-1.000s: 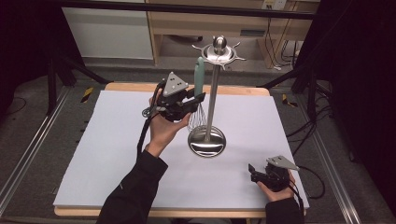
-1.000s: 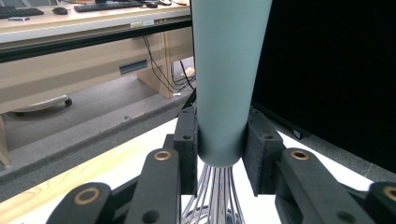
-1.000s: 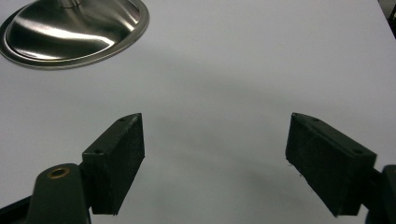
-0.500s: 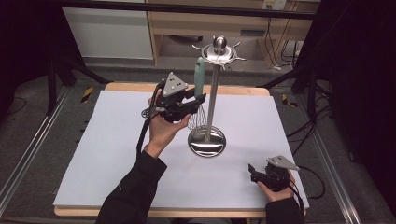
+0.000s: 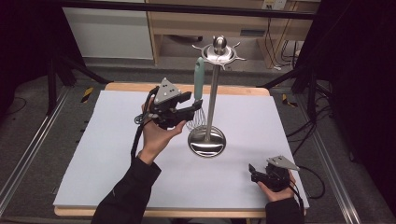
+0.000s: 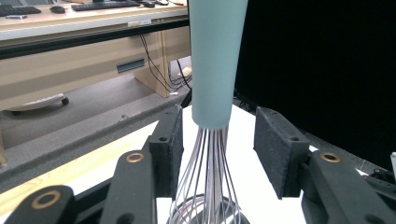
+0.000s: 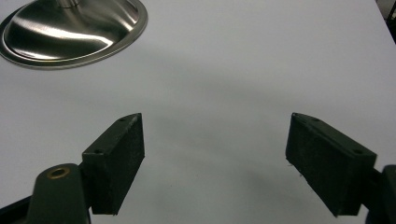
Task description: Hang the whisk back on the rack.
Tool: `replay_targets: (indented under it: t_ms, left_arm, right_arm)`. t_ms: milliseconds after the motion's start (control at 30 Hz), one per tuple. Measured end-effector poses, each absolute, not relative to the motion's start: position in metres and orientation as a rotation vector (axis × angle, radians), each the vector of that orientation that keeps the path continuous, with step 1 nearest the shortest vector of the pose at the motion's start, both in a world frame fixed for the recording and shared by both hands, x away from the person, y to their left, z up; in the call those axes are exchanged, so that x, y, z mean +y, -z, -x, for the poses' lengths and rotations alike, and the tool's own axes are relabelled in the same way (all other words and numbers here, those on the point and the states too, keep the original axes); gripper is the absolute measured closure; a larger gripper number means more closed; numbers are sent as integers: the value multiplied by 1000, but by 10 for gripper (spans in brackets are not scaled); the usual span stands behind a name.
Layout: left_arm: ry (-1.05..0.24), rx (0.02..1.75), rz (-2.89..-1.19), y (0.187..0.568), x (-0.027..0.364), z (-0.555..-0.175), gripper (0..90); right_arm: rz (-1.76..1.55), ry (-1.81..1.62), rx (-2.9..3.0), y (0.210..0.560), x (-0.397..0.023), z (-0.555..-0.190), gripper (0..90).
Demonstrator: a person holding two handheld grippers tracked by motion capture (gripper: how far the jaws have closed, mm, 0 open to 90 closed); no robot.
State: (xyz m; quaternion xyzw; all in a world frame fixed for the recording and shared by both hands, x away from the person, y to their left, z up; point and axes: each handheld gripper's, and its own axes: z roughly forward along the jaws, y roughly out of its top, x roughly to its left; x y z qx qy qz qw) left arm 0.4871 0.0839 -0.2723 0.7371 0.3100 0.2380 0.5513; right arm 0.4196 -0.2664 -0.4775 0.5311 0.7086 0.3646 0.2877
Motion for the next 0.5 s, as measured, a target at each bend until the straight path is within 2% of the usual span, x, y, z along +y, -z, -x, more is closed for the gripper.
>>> replay_targets:
  t_ms: [500]
  left_arm:
    - [-564, 751, -1780, 301, 106, -472, 466]
  right_arm:
    - [-1426, -973, 1888, 478, -268, -418, 202]
